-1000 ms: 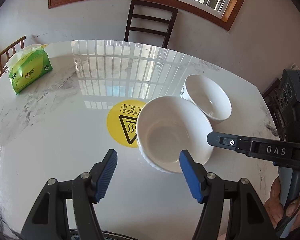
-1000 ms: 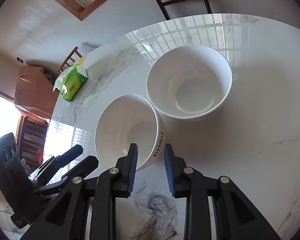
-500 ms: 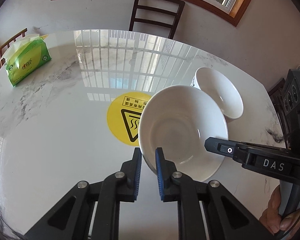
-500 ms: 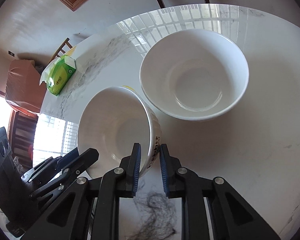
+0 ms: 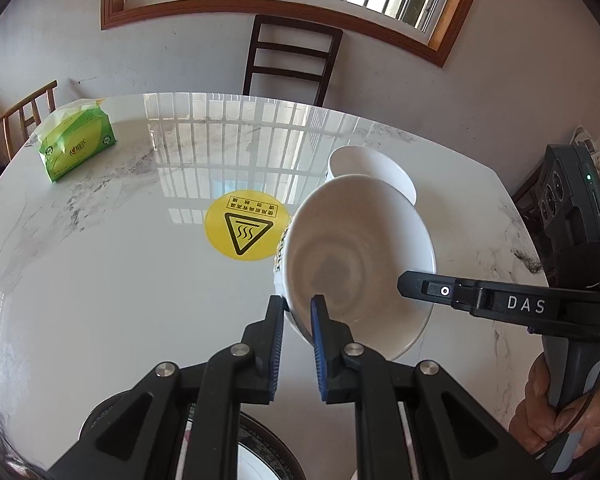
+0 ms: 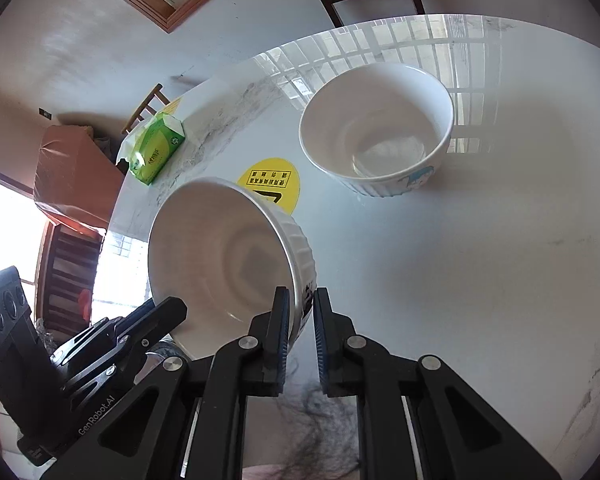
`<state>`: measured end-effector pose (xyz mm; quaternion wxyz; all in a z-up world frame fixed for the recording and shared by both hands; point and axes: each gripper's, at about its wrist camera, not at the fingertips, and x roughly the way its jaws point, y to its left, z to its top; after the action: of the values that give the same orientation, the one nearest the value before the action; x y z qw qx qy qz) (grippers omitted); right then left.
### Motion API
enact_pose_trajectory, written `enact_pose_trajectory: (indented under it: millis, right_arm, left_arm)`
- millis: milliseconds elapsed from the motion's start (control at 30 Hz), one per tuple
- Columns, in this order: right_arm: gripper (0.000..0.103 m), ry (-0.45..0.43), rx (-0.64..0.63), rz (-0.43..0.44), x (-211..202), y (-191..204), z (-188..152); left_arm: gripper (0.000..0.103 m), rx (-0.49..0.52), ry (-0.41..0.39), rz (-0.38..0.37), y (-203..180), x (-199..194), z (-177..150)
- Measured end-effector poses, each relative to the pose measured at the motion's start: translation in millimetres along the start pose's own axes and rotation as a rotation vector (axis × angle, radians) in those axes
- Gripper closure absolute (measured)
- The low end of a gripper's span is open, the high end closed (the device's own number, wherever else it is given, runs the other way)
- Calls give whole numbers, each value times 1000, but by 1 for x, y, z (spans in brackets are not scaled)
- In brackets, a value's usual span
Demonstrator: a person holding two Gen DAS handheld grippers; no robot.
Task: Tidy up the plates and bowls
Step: 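Lift the pink-banded white bowl and carry it over the pink bowl, then lower the pink-banded white bowl into the pink bowl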
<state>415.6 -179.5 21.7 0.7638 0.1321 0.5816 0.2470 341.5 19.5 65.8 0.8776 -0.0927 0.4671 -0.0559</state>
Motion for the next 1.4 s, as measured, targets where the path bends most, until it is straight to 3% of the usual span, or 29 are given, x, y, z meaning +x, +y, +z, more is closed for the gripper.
enact_pose_trajectory:
  millis: [167,533,867,1400]
  right_arm:
    - [90,-27,-11,18,-28,5,-17]
    - [90,-60,-38,32,-77,5,-68]
    - [90,-84,-53,50,-94,1,-131]
    - [89,-50,-32,26,-90,-12,-189]
  left_arm:
    - [89,42,-57,4,-18,-34,-11]
    - [89,87,-97,-38,-48,-81,-55]
    - [89,146,-155,-59,-77,-116,-107]
    - [89,177,-81,-66,-80,-106,-162]
